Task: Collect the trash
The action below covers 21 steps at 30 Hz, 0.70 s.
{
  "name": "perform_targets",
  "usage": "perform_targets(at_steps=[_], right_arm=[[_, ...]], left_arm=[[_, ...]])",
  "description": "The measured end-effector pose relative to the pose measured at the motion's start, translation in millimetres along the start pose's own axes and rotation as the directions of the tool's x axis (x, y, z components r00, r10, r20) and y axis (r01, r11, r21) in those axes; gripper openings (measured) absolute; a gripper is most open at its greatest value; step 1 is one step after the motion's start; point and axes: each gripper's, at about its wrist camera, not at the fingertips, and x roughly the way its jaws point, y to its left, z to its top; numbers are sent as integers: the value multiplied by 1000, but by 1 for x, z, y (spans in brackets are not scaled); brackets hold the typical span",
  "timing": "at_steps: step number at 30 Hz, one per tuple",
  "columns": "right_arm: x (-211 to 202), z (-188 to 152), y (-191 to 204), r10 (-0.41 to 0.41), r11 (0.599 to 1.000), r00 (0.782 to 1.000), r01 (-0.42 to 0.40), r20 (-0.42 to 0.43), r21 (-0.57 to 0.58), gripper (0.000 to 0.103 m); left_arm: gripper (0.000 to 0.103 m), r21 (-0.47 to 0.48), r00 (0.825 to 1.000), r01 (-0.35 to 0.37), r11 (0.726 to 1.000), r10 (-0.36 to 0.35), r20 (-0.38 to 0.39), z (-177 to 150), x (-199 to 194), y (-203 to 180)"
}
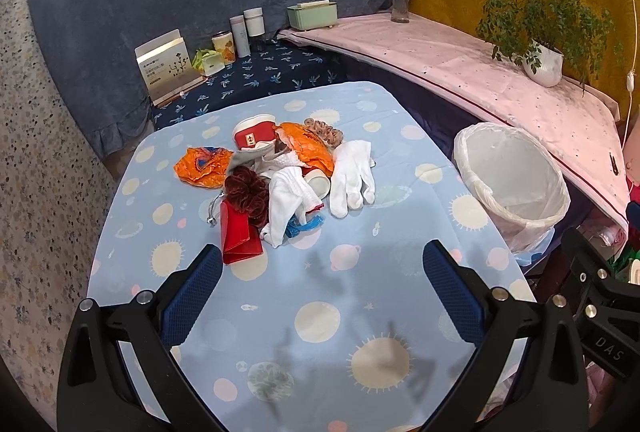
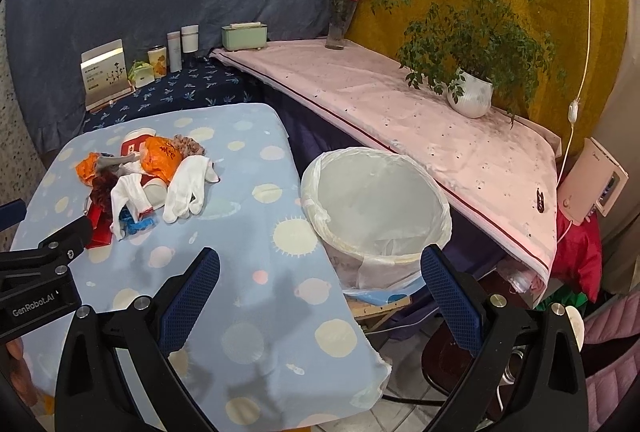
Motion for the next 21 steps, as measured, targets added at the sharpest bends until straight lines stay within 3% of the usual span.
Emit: perform_targets(at_steps=[21], right_arm=[[2, 7, 9, -22, 1000, 1000, 22, -2, 1, 96]], left_arm=[[96, -15, 1000, 15, 1000, -15, -19, 6, 9, 10]])
